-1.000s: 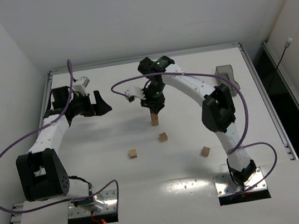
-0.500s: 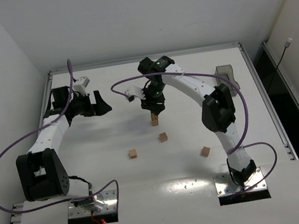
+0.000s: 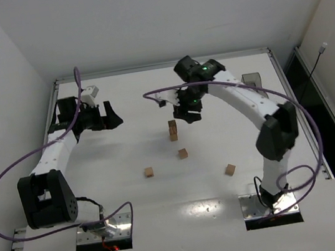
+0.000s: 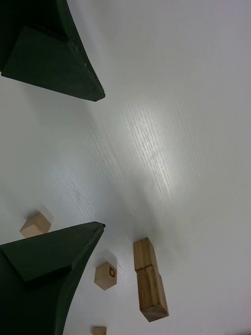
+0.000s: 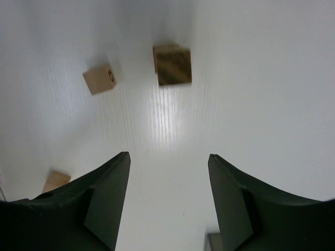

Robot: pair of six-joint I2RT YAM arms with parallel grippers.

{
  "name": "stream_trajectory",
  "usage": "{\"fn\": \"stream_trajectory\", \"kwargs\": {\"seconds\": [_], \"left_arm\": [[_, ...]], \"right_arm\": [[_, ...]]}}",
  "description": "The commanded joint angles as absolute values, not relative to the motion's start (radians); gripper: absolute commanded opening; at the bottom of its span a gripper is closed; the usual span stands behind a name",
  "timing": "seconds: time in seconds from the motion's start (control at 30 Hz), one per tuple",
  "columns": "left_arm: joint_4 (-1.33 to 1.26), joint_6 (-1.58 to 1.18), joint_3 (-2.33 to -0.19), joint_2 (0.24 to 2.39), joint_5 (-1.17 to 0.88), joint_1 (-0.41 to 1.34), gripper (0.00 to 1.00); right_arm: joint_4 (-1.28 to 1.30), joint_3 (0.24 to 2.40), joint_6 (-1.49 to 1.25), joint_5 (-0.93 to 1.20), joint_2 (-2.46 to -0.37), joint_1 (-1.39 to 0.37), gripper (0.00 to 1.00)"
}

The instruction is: Build the wood block tower

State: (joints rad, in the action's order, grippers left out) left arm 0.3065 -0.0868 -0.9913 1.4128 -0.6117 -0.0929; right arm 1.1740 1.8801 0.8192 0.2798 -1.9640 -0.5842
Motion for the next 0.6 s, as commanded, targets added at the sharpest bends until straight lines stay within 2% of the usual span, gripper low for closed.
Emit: {"fn": "stream_trajectory", "kwargs": {"seconds": [0.0, 0.03, 0.13, 0.33, 0.37, 0.4, 0.57], "left_arm": [[0.317, -0.069, -0.974, 1.338, -0.577, -0.106, 0.99], [0.318, -0.069, -0.965, 1.338, -0.577, -0.106, 0.99], [0.318, -0.069, -0.945, 1.324, -0.647, -0.106, 0.99], [0.360, -0.021, -0.982, 1.361, -0.686, -0.106, 0.99], [0.360, -0.021, -0.982, 1.361, -0.675, -0.106, 0.99], [0.360, -0.021, -0.992, 1.361, -0.675, -0.106, 0.99], [0.374, -0.012, -1.006, 1.361, -0.640, -0.097, 0.99]], "right_arm": [[1.068, 1.696, 0.761, 0.160, -1.739, -0.513, 0.58], [1.054, 1.578, 0.761, 0.129, -1.630, -0.488, 0.59], [1.054, 1.351, 0.752, 0.120, -1.473, -0.465, 0.59], [1.013, 0.990, 0.608, 0.212, -1.329, -0.445, 0.56], [1.012, 0.989, 0.624, 0.225, -1.328, -0.468, 0.50], [0.996, 1.018, 0.559, 0.169, -1.328, -0.477, 0.50], [1.028, 1.055, 0.470, 0.242, -1.420, -0.479, 0.50]]}}
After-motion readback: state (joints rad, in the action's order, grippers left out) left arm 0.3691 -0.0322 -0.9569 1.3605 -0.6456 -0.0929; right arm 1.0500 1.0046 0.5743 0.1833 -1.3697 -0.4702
